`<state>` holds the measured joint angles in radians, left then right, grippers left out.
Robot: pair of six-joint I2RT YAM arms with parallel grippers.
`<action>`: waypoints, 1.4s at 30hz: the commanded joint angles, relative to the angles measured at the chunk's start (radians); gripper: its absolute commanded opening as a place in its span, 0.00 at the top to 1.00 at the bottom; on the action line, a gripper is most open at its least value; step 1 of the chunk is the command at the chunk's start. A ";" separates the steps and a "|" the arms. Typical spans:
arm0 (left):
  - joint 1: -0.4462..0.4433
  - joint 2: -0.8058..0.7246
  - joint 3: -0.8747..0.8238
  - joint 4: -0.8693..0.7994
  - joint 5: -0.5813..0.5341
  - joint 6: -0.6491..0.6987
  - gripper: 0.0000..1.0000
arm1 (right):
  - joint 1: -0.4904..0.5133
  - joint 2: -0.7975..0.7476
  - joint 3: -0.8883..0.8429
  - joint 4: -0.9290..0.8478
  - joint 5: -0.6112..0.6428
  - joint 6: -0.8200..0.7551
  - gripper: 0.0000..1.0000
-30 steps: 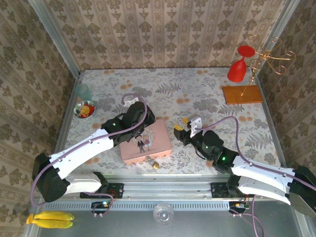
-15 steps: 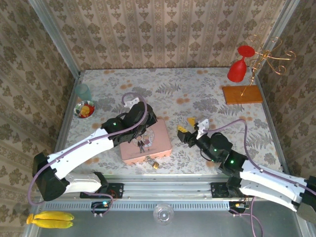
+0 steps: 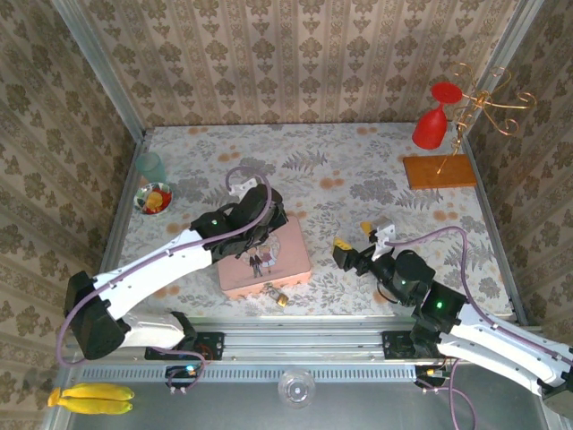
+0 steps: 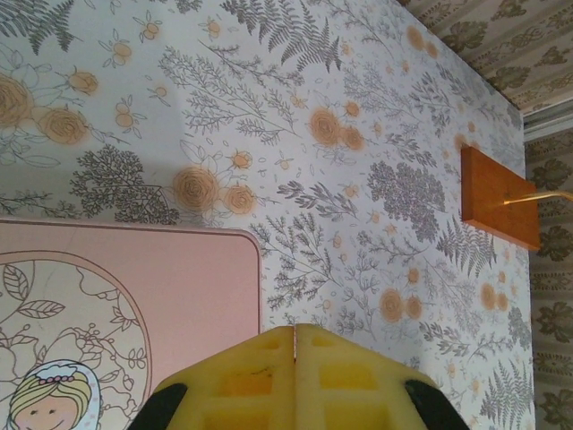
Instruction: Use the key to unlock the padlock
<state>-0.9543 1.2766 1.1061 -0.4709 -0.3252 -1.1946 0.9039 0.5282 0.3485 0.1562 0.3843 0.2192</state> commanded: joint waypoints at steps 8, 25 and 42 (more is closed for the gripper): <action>0.018 -0.023 0.026 -0.010 0.030 0.014 1.00 | -0.003 0.014 -0.020 0.066 -0.106 -0.045 0.23; 0.010 0.007 -0.012 0.048 0.128 -0.069 1.00 | 0.053 0.478 0.034 0.594 -0.186 -0.401 0.35; -0.021 0.065 0.003 0.090 0.178 -0.072 1.00 | 0.085 0.701 0.053 0.829 -0.097 -0.381 0.59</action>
<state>-0.9668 1.3365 1.1042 -0.4034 -0.1528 -1.2465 0.9825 1.2263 0.3656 0.9142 0.2405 -0.1505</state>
